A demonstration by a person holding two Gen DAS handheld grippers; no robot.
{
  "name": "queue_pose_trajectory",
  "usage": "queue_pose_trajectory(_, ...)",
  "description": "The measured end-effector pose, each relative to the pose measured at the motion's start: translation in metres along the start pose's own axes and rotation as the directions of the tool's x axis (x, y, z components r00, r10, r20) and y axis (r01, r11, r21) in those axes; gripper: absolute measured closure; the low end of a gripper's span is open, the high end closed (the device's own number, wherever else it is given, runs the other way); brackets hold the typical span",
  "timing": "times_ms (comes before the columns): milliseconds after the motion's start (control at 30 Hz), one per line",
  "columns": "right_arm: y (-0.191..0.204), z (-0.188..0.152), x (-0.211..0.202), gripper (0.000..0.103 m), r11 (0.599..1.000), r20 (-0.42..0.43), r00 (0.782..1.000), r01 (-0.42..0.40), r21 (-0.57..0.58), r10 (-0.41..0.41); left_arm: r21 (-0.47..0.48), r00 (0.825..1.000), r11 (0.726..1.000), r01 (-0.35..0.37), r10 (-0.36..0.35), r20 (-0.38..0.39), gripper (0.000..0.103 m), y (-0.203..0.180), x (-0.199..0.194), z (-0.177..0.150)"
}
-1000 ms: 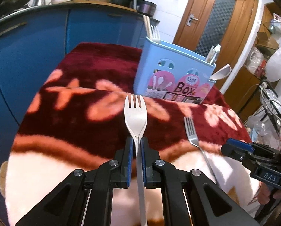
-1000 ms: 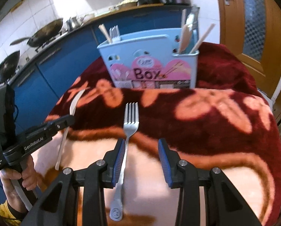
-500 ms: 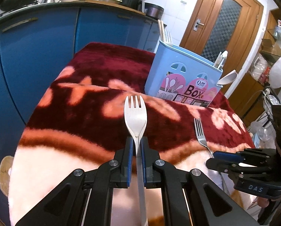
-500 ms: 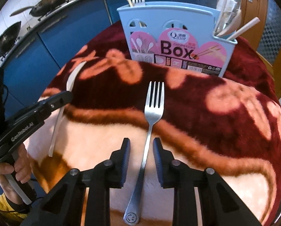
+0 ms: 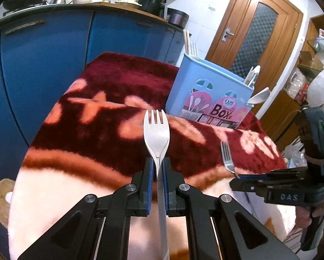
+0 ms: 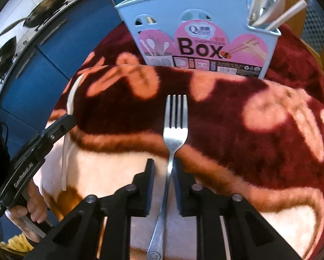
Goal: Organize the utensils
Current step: 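Grasp a silver fork with the left tool while the right tool grasps the other fork, then lift both held forks up over the blue holder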
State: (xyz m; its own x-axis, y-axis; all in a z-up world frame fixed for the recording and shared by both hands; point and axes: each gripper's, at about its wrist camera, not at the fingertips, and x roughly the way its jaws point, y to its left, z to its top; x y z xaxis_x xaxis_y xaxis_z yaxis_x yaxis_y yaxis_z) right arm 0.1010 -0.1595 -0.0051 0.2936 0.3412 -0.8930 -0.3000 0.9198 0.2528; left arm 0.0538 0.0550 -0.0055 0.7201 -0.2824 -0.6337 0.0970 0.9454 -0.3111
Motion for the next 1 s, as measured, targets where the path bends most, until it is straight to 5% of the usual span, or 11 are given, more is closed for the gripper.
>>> queue_pose_trajectory(233,-0.006,-0.005,-0.004,0.096,1.0,0.041,0.999,-0.012,0.025,0.011,0.007,0.999,0.999,0.035,-0.036,0.035,0.095,-0.002,-0.008,0.003)
queue_pose_trajectory(400,-0.011,-0.018,-0.017,0.098,0.997,0.162,0.986,-0.054,0.062,0.043,0.017,0.994,0.997,0.074,-0.075,0.074,0.095,-0.005,-0.017,0.003)
queue_pose_trajectory(667,-0.014,-0.044,-0.049,0.098,0.992,0.377,0.923,-0.11,0.062,0.079,0.06,0.98,0.992,0.111,-0.119,0.16,0.096,-0.019,-0.033,0.006)
queue_pose_trajectory(1000,-0.009,-0.048,-0.084,0.098,0.997,0.552,0.832,-0.08,0.023,0.054,0.098,0.96,0.986,0.132,-0.152,0.235,0.096,-0.04,-0.036,0.02)
